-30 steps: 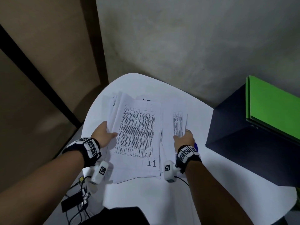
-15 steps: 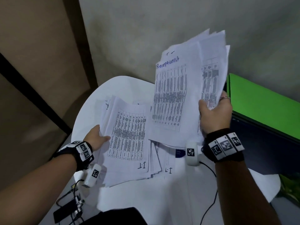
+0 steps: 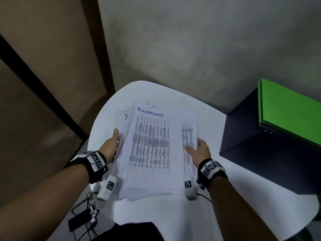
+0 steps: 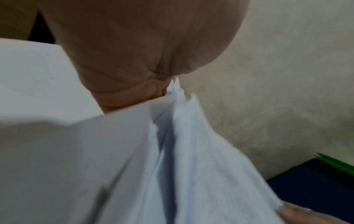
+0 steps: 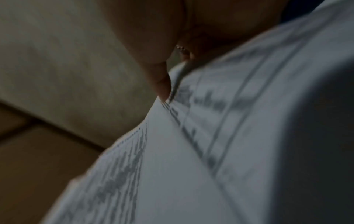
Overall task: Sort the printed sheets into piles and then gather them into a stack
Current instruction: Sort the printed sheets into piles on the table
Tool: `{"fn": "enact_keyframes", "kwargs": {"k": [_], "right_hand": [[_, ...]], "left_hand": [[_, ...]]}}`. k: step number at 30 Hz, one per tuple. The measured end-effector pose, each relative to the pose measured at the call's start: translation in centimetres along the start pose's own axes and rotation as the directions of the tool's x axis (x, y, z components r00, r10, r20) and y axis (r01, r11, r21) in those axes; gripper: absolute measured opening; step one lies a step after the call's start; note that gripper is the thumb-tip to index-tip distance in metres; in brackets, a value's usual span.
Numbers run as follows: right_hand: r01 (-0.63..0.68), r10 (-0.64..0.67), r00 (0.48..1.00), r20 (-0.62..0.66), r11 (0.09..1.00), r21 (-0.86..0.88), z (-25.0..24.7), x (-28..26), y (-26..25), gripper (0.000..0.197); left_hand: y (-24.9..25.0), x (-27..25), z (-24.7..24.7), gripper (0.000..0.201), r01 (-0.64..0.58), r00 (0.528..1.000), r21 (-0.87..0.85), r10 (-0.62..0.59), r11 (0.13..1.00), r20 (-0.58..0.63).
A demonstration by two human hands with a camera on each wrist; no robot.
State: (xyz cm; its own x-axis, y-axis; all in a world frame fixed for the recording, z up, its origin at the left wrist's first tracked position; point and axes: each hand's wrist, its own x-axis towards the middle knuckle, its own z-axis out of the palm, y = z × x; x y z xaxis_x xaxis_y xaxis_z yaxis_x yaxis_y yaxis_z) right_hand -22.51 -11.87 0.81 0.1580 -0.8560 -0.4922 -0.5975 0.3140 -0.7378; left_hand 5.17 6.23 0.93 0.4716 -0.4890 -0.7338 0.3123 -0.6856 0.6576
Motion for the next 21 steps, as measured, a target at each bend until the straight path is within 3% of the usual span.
{"fn": "enact_keyframes", "kwargs": {"k": [2,6,10,13,16,18,21], "right_hand": [[-0.024,0.027,0.999,0.018,0.982,-0.187,1.4,0.2,1.3,0.07],[0.055,-0.051,0.998,0.021,0.939,-0.339,4.2,0.1,1.0,0.058],[0.032,-0.056,0.997,-0.051,0.923,-0.383,5.2,0.1,0.4,0.053],[0.087,-0.066,0.996,0.064,0.903,-0.42,5.7,-0.5,-0.1,0.052],[0.065,-0.059,0.998,0.028,0.921,-0.385,5.4,-0.5,0.0,0.055],[0.041,-0.031,0.999,0.035,0.935,-0.353,4.7,-0.3,0.4,0.063],[0.097,-0.084,0.993,0.077,0.978,-0.184,3.4,-0.3,0.3,0.092]], "left_hand": [[0.4,-0.6,0.7,0.093,0.005,1.0,0.031,-0.005,1.0,0.003],[0.4,-1.1,2.9,0.084,-0.064,0.998,0.226,0.057,0.972,0.037],[0.5,0.0,3.1,0.068,-0.153,0.986,0.392,0.165,0.907,0.003],[0.3,1.0,3.2,0.058,-0.17,0.976,0.423,0.21,0.89,-0.05],[0.2,1.0,3.2,0.045,-0.241,0.948,0.479,0.31,0.844,-0.07],[0.0,1.0,2.2,0.057,-0.282,0.947,0.369,0.318,0.886,-0.039],[0.2,0.6,0.1,0.086,-0.357,0.932,0.211,0.361,0.91,0.019]]}}
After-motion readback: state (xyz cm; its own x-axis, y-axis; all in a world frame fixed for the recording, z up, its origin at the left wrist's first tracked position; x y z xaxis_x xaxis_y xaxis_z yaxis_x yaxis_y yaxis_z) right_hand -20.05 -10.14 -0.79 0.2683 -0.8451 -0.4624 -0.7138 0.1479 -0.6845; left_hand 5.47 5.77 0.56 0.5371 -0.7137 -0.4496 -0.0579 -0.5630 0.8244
